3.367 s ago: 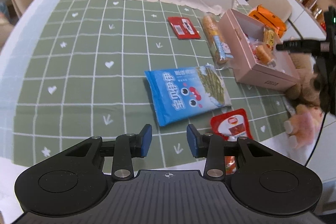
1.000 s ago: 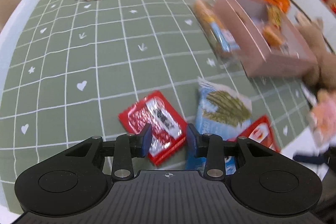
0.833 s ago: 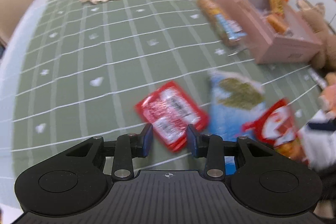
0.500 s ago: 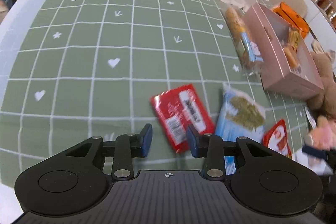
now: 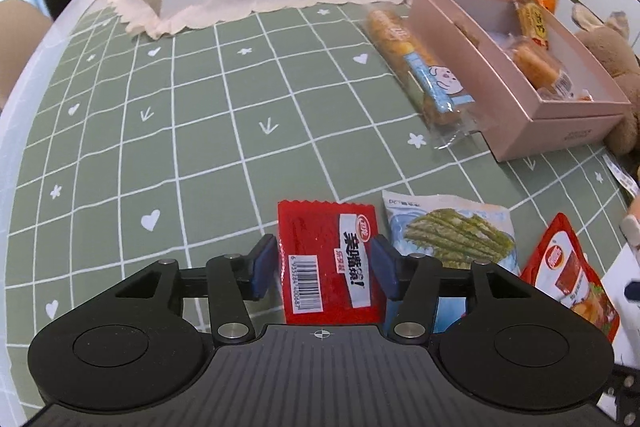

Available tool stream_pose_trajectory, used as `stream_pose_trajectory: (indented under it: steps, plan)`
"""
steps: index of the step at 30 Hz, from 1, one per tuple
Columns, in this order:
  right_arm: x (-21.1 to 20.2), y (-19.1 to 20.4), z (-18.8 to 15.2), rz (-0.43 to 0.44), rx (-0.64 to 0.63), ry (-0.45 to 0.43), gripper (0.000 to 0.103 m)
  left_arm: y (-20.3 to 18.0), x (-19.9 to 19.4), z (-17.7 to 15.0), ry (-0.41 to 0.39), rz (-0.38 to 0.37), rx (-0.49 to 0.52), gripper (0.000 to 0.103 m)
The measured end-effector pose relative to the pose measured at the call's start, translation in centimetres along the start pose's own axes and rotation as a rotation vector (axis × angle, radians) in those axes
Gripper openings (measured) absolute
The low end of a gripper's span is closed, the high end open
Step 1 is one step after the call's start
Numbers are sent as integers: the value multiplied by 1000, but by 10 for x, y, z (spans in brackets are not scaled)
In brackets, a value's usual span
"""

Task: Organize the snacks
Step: 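Grasp the small red packet with left tool while right tool reaches for bread stick, then grasp the wrapped orange bread stick with right tool while left tool lifts red packet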

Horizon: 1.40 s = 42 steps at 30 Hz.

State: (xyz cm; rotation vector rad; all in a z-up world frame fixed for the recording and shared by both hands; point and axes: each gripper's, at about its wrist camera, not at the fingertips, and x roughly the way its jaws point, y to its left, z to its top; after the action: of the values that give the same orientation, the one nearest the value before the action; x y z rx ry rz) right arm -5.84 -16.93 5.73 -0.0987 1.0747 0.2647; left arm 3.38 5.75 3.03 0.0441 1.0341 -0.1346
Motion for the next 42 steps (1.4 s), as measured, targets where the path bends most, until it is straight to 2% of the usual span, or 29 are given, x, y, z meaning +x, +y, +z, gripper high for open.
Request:
stream_pose_trajectory:
  steps: [3,7,8,9,10,12,15,19,20,21,23,24,27,33,35,39,42]
  plan:
    - [-9,7,25,12,-56,-61,86,4,-4,-5,1,4,7,58]
    - [-16,15,86,28,-106,-158,86,19,-15,-20,-9,75,-1,58]
    - [-12,18,103,31,-113,-167,85,26,-18,-25,-8,84,-23,58]
    - [-5,23,124,24,-123,-167,78,32,-21,-29,-7,86,-44,58]
    - [3,28,141,8,-133,-158,64,40,-25,-34,-6,91,-69,58]
    - [28,43,175,-36,-167,-124,51,55,-32,-44,-5,102,-115,58]
    - [70,72,207,-146,-302,-117,51,74,-42,-57,-4,106,-189,58]
    - [134,91,221,-305,-442,-56,51,87,-53,-70,-4,116,-249,58]
    - [146,92,221,-332,-456,-39,51,90,-55,-73,-5,111,-262,58]
    - [151,93,221,-351,-460,-65,49,91,-56,-76,-8,105,-273,57]
    - [152,97,223,-358,-469,-61,48,93,-59,-79,-14,96,-283,54]
    - [151,98,223,-341,-466,-47,43,93,-59,-80,-17,93,-288,54]
    - [144,103,220,-273,-443,-34,42,93,-59,-80,-19,90,-297,54]
    - [109,110,187,121,-292,37,41,86,-52,-73,-20,85,-287,55]
    - [101,114,171,198,-288,60,41,83,-51,-72,-23,85,-277,57]
    - [87,110,143,223,-295,48,44,82,-52,-75,-29,68,-275,57]
    - [85,101,127,176,-301,34,65,82,-52,-77,-34,68,-269,57]
